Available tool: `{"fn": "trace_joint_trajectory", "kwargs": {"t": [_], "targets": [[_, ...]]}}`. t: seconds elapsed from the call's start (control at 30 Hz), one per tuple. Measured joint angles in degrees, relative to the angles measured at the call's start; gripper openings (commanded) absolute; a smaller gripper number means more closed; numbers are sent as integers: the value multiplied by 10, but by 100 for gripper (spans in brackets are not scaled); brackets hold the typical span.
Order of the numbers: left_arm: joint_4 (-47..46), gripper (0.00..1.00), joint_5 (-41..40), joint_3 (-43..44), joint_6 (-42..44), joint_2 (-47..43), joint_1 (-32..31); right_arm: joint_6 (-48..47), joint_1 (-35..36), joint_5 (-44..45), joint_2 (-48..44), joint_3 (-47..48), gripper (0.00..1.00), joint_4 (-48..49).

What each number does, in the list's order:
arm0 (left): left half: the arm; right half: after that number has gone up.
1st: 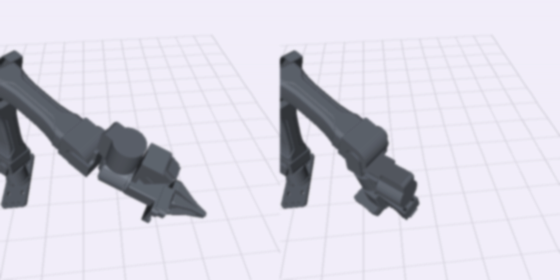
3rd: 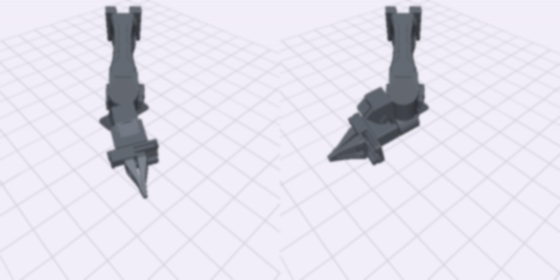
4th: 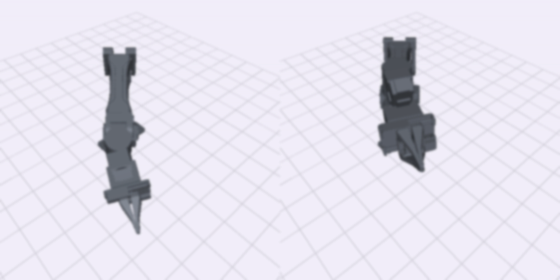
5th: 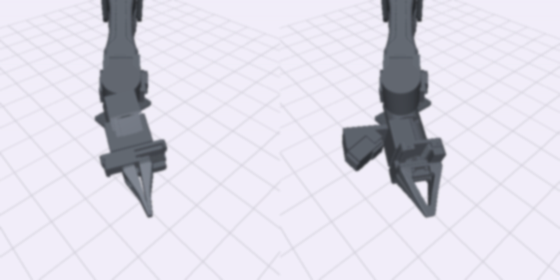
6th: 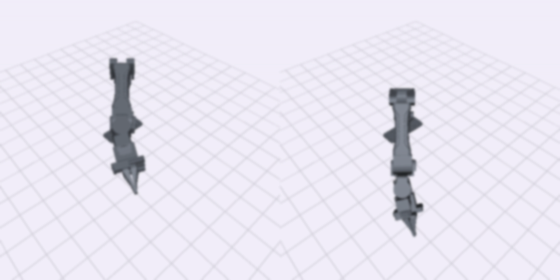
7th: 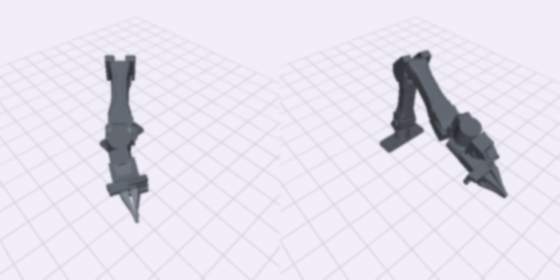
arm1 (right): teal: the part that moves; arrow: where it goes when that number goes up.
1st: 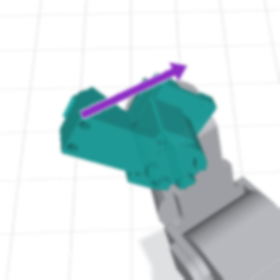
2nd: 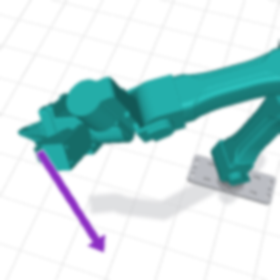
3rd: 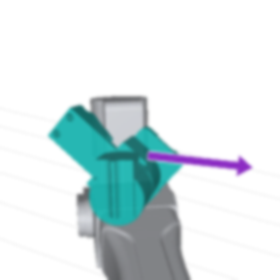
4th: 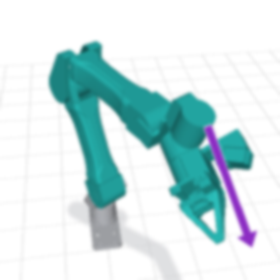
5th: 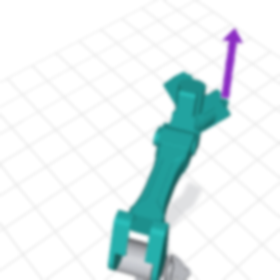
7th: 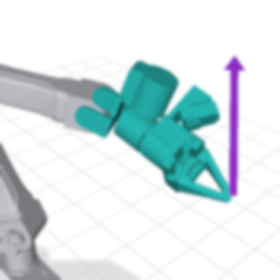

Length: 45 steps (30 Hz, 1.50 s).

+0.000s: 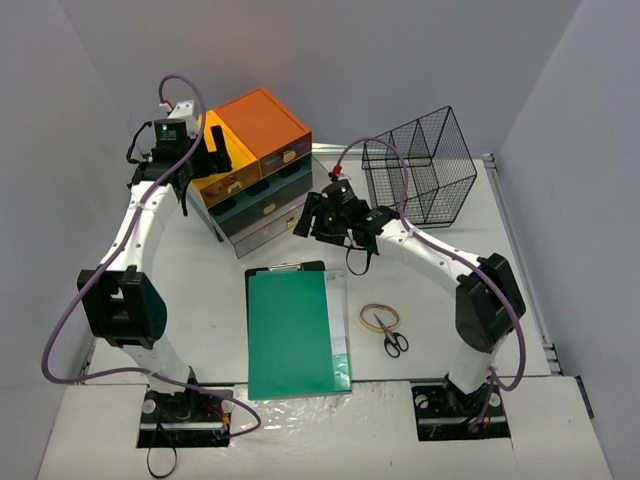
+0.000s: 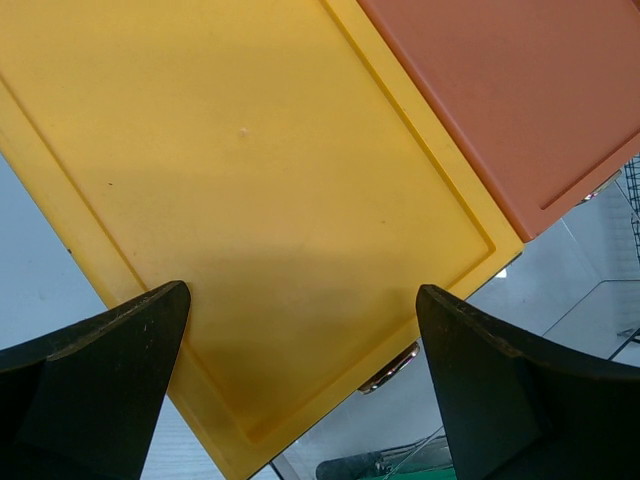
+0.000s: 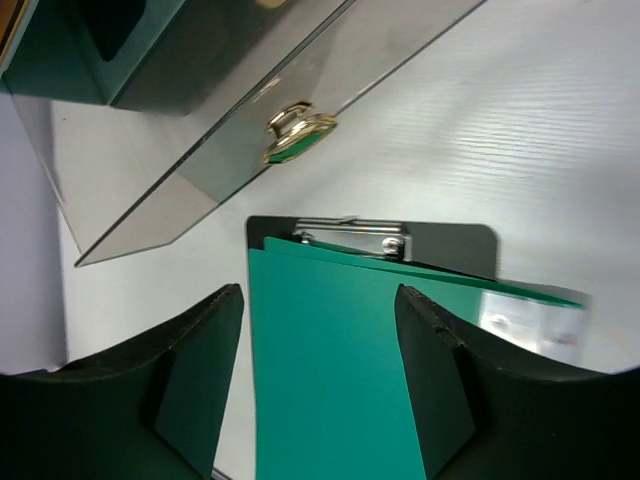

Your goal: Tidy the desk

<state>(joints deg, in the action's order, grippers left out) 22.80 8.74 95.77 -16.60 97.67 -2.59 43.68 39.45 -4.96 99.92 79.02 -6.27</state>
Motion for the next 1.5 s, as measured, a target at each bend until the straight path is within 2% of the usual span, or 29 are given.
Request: {"fn": "trace_joint_trajectory", "kwargs": {"t": [0.1,0.23,0.4,0.53,1.0,1.5], "targets": [[-1,97,1,0,-2,0,0,-29,0,59,-11,41,52,-97],[-1,97,2,0,-3,0,1,-56,3,140,-14,49,50,-233],[-2,97,3,0,-6,0,1,-67,7,196,-20,-5,45,-337],[-2,97,4,0,-6,0,2,-65,25,222,-26,-59,42,-376],[-2,97,9,0,-6,0,3,-63,64,236,-47,-128,41,-411],[-1,97,9,1,-6,0,3,-63,122,202,-34,-149,40,-368]]}}
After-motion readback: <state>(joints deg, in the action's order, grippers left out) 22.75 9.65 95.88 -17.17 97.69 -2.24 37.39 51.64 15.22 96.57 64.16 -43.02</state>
